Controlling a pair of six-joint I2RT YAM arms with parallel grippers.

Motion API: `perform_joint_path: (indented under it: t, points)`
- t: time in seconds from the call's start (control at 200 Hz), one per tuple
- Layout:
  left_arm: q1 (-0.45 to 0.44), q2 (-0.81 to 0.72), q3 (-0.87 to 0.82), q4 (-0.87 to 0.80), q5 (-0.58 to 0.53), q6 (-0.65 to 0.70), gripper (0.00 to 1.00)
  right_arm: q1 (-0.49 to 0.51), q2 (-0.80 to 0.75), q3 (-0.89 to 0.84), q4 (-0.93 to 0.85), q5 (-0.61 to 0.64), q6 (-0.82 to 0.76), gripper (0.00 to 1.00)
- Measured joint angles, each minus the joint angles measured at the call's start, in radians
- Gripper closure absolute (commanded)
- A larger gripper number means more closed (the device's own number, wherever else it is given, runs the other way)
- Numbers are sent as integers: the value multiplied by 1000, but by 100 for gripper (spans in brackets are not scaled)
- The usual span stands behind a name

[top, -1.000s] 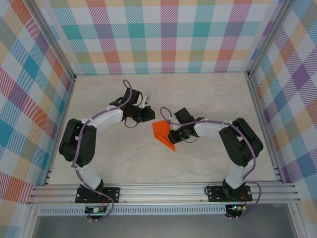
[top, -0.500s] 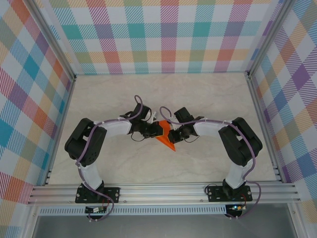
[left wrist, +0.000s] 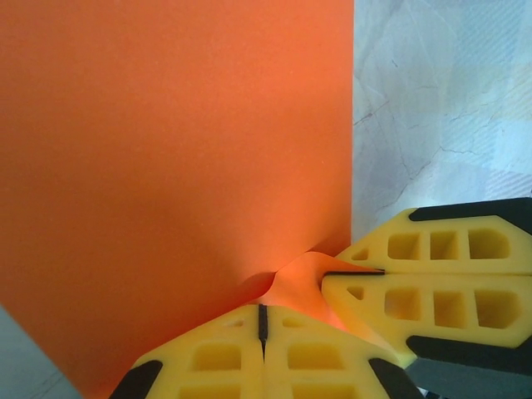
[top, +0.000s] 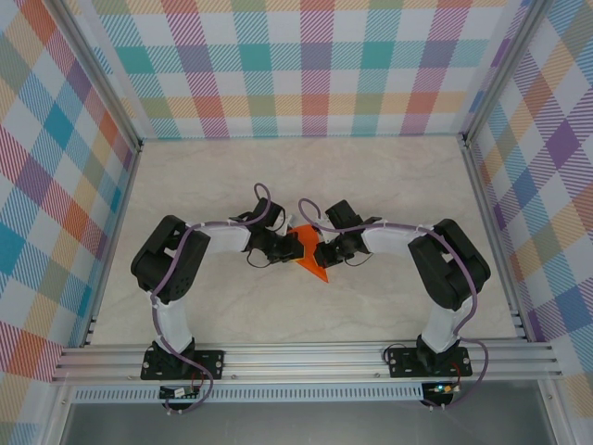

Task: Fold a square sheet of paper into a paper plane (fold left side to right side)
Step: Third fold the triangle at the center of the table.

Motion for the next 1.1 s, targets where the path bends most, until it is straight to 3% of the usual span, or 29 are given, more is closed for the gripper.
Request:
perform_joint_path:
  t: [0.23,0.525,0.66,0.805,0.93,1.1]
  points:
    - [0,11,-7,10,-10,0,97,0,0,8,-13,0,0,100]
    - [0,11,-33,64,2,0,98,0,-32,87,-129,43,-22,73]
    - [0,11,-41,79,6,0,98,0,-130,117,-188,92,-30,56]
    - [0,11,-41,82,6,0,99,0,-259,123,-246,126,-33,48]
    - [0,11,-44,87,6,0,99,-1,-339,114,-270,117,-15,48]
    - [0,9,-47,90,5,0,99,-5,-380,60,-259,-5,52,67]
